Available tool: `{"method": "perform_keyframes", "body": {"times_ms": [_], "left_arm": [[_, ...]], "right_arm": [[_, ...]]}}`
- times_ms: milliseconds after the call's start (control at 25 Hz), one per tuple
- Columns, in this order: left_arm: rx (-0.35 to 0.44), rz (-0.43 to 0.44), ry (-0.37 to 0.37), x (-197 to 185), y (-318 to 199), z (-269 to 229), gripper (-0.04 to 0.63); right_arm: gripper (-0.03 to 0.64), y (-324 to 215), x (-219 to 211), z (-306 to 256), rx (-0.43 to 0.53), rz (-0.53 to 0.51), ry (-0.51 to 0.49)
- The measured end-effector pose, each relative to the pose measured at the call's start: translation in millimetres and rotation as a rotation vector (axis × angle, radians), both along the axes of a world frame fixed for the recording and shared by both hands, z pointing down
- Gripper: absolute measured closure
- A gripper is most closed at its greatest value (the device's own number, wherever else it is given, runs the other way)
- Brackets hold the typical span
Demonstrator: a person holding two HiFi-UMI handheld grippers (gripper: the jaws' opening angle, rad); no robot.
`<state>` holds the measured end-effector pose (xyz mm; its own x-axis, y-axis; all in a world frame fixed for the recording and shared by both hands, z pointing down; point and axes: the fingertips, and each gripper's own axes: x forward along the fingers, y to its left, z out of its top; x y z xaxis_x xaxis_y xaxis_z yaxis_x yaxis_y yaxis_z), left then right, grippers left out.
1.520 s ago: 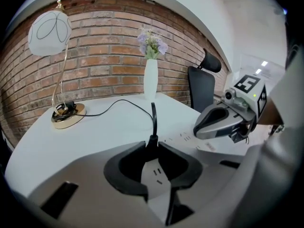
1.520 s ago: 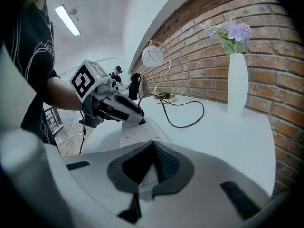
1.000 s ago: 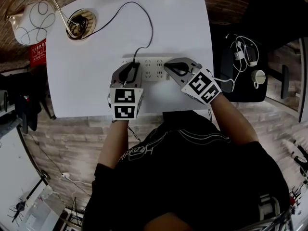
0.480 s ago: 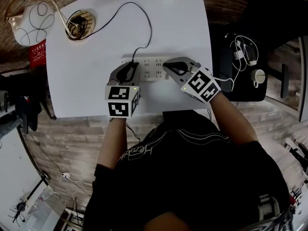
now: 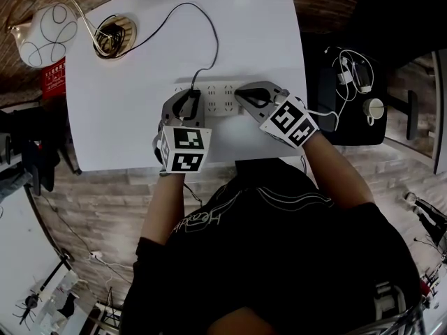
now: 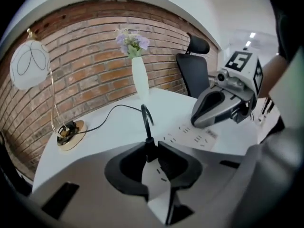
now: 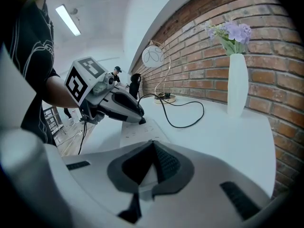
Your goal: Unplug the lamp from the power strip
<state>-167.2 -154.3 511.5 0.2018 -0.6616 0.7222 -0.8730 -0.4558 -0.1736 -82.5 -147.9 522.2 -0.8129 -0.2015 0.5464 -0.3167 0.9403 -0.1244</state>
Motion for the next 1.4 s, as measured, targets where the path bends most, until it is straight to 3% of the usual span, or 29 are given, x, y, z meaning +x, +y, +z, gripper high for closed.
{"method": "perform_keyframes", "body": {"times_ms": [80,120,320,400,520,720,800,880,1040,1320,1400], "left_arm": [[0.005,0.001,-0.010,1.0,0.0,-0.2,0.518],[-0.004,-0.011,0.024,0.2,-0.1,-0.1,0.518],[-0.104,-0.128,0.355,-5.4,-1.5,-0.2,0.520],[-0.128,-0.146,0.422,-6.9,-2.5,0.3,0.518],[-0.114,-0.125,0.377,-7.0,-3.2,-1.1,0.520],[-0.035,-0.019,0.088,-2.0,-0.4,-3.5,0.523],[-0.023,0.006,0.022,-1.2,0.9,-3.7,0.525],[-0.029,-0.003,0.057,-0.6,1.3,-3.2,0.525],[-0.085,-0.069,0.276,-5.3,-0.5,-5.4,0.526],[-0.138,-0.147,0.453,-8.9,-3.3,-3.6,0.525],[-0.141,-0.144,0.451,-8.9,-4.6,-3.9,0.525]], "right_arm": [[0.620,0.0,0.1,0.1,0.005,0.001,0.002],[0.620,-0.1,-0.4,0.3,0.005,0.000,0.001],[0.620,0.1,-0.2,0.5,-0.005,-0.002,-0.003],[0.620,0.1,-0.3,0.9,-0.011,-0.003,-0.003],[0.620,-0.2,-0.9,0.6,-0.013,-0.003,-0.003],[0.621,-0.6,-0.7,0.5,0.003,0.002,-0.001],[0.620,-0.3,-1.0,0.5,0.009,0.000,0.000],[0.620,-0.1,-0.6,0.6,0.007,0.001,-0.002],[0.620,-0.1,-1.3,0.2,0.001,-0.001,-0.005],[0.621,0.3,-1.1,0.6,-0.015,-0.004,-0.006],[0.620,0.1,-1.1,0.2,-0.011,-0.002,-0.005]]}}
